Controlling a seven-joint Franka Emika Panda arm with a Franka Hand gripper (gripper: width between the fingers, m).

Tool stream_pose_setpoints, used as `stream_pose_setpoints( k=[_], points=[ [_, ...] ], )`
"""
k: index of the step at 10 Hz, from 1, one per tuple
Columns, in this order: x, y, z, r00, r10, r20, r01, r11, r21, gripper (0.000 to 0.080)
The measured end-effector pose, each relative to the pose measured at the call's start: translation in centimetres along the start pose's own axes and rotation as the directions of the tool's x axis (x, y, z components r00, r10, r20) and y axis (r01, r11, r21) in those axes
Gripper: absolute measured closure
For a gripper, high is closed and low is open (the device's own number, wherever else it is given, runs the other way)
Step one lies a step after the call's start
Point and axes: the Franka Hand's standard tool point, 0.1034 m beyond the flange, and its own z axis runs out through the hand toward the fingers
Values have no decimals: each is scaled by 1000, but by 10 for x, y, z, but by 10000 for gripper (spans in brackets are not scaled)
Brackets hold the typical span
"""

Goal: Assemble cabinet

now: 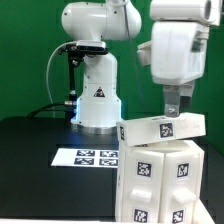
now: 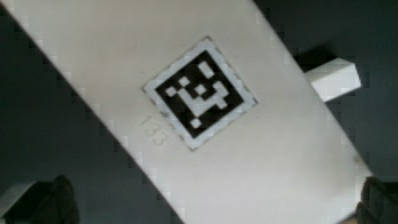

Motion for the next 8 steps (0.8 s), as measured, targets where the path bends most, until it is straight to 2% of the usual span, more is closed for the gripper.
stream_pose_setpoints(
  k=[2, 5, 6, 7, 8],
  points=[
    [-1, -1, 1, 994, -104, 13, 104, 995, 2, 2],
    [-4, -1, 3, 994, -111, 16, 111, 994, -1, 2],
    [-5, -5, 10, 993, -114, 17, 114, 993, -3, 2],
    [-11, -11, 18, 994, -109, 22, 108, 994, 16, 2],
    [-14, -9, 21, 994, -110, 22, 110, 994, 16, 2]
  ],
)
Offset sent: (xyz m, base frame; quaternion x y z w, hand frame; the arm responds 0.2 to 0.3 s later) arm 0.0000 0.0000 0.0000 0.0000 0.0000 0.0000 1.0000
